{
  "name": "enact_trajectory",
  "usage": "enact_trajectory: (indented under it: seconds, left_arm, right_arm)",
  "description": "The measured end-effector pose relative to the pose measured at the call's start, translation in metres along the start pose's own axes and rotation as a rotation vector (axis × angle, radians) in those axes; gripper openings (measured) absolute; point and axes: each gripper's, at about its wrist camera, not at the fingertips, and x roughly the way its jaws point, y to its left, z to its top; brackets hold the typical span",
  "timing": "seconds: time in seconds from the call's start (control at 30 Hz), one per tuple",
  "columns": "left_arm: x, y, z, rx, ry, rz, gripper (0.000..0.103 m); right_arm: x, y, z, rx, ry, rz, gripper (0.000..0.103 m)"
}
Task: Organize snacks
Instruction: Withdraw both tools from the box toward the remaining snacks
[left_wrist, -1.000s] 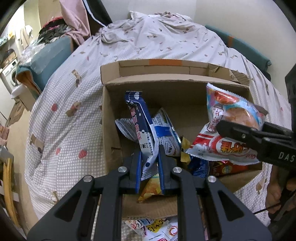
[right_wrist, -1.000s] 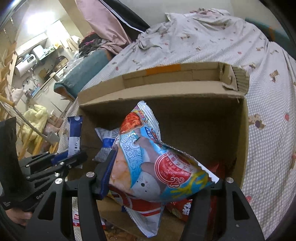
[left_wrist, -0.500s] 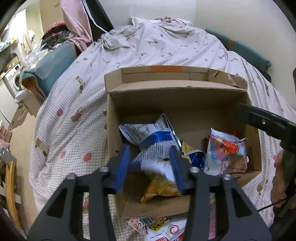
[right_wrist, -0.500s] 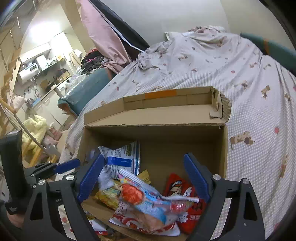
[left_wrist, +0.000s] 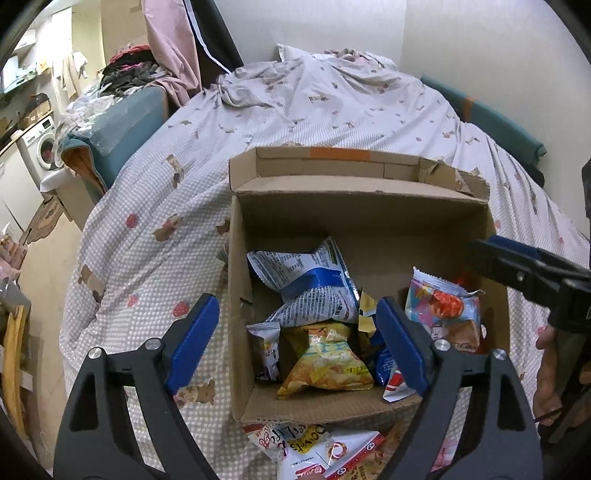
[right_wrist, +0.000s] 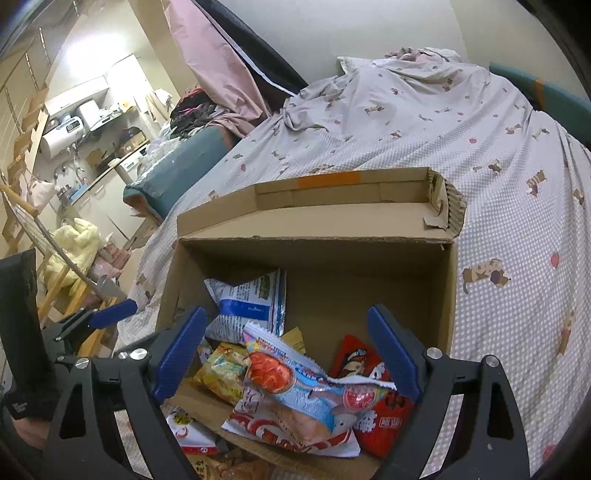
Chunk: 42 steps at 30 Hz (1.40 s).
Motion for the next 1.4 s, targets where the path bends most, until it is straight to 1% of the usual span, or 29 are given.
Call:
enact_trajectory:
  seconds: [0.03,0.1,0.17,0.27,0.4,0.47,0.5,0.57,0.63,0.73,1.03,1.27,1.4]
  left_arm:
    - [-0.003,0.000,-0.001,0.001,-0.008,0.004,0.085]
    - [-0.007,0.000,-0.002,0.001,-0.015,0.012,0.085]
    - [-0.011,0.001,-0.003,-0.010,-0.015,0.012,0.085]
    - [-0.018,0.008,-0.005,-0.057,-0.010,-0.001,0.085]
    - [-0.029,0.016,-0.005,-0.102,-0.011,-0.007,0.085]
    - [-0.034,0.017,-0.006,-0.101,-0.020,0.004,0.085]
    - [-0.037,0.017,-0.007,-0.102,-0.021,0.007,0.087]
    - [-0.038,0.021,-0.012,-0.123,0.004,-0.008,0.093]
    - [-0.036,0.023,-0.017,-0.146,0.055,-0.034,0.093]
    - [-0.037,0.025,-0.026,-0.157,0.096,-0.032,0.093]
    - [-0.059,0.030,-0.047,-0.164,0.100,-0.004,0.093]
    - [-0.080,0.034,-0.074,-0.161,0.104,0.018,0.093]
    - [-0.084,0.032,-0.090,-0.156,0.132,0.031,0.093]
  right_arm:
    - [-0.002,0.000,-0.001,0.001,0.001,0.002,0.098]
    - [-0.007,0.002,-0.003,0.001,0.000,-0.002,0.099]
    - [-0.012,0.001,-0.004,0.009,-0.003,-0.002,0.099]
    - [-0.023,0.003,-0.005,0.025,-0.015,0.000,0.099]
    - [-0.035,0.005,-0.008,0.016,-0.024,-0.015,0.099]
    - [-0.041,0.005,-0.012,0.017,-0.023,-0.020,0.099]
    - [-0.044,0.004,-0.014,0.023,-0.021,-0.024,0.099]
    - [-0.049,0.002,-0.020,0.038,-0.017,-0.029,0.099]
    - [-0.056,-0.001,-0.027,0.056,-0.006,-0.026,0.099]
    - [-0.065,0.000,-0.039,0.067,0.009,-0.032,0.099]
    - [-0.082,0.001,-0.064,0.105,0.025,-0.043,0.099]
    - [-0.087,0.003,-0.092,0.164,0.088,-0.032,0.099]
    - [-0.088,0.001,-0.105,0.186,0.132,-0.043,0.099]
